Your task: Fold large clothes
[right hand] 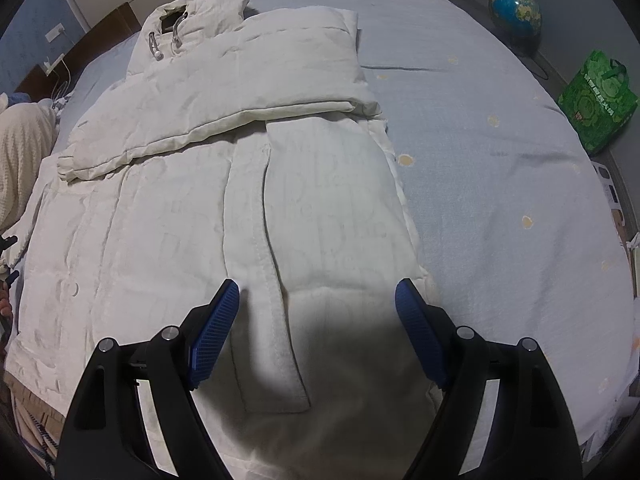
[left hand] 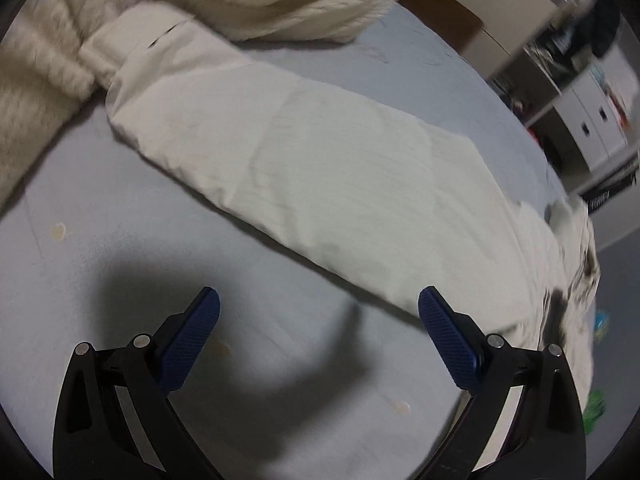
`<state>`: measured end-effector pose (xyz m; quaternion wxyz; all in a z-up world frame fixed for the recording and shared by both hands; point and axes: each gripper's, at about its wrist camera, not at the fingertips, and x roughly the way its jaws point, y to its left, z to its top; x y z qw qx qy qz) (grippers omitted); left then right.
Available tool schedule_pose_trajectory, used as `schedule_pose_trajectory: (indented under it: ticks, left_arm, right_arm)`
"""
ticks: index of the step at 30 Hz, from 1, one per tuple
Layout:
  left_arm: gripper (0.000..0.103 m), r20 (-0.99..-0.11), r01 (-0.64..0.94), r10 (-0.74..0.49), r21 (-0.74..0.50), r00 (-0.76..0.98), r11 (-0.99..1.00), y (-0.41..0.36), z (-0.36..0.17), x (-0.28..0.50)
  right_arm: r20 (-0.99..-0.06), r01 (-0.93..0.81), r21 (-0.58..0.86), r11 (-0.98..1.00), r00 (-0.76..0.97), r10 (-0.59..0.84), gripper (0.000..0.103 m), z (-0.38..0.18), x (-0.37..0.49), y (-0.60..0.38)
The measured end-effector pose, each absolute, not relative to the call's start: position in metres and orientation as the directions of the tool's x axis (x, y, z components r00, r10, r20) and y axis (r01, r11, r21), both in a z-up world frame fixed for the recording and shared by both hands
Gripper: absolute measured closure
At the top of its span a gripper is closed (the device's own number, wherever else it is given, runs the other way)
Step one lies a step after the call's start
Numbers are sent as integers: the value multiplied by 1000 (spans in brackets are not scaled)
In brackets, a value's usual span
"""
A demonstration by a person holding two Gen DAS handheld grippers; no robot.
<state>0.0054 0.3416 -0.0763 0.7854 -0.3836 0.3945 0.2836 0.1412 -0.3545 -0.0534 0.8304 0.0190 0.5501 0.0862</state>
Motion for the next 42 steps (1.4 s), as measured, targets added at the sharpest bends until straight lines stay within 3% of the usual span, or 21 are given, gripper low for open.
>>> schedule_pose_trajectory:
  ticks: [7, 11, 14, 15, 16, 18, 21, 29, 42]
  left_arm:
    - [8, -802, -756, 153, -453, 577, 472, 375, -86, -2]
    - [19, -803, -769, 186, -434, 567, 469, 390, -86, 3]
    - [37, -801, -779, 196, -440, 565, 447, 401, -87, 4]
    - [50, -802, -781, 198, -439, 563, 444, 404, -87, 3]
    - [56, -807, -787, 201, -434, 556, 438, 408, -87, 0]
    - [84, -801, -784, 190, -456, 568, 421, 413, -87, -3]
    - [94, -754, -748, 175, -536, 633, 392, 417, -83, -17]
    - [95, -640, -655, 193, -639, 744, 404, 405, -48, -41]
    - [97, -509, -459, 118, -622, 853, 634, 326, 47, 11]
  right_arm:
    - [-919, -131, 90, 987, 370, 133, 27, -56, 143, -349]
    - [-925, -132, 74, 988, 361, 117, 27, -60, 145, -347]
    - [-929, -135, 58, 989, 357, 103, 27, -62, 147, -344]
    - [-929, -135, 55, 989, 356, 101, 27, -62, 146, -345]
    - [-930, -135, 53, 989, 354, 98, 27, -62, 147, -344]
    - [-931, -134, 51, 990, 351, 96, 27, -63, 148, -343]
    - [-933, -133, 51, 990, 348, 95, 27, -64, 148, -343]
    - [-929, -129, 73, 989, 353, 115, 27, -63, 147, -345]
    - [-909, -113, 154, 982, 374, 186, 27, -57, 143, -356]
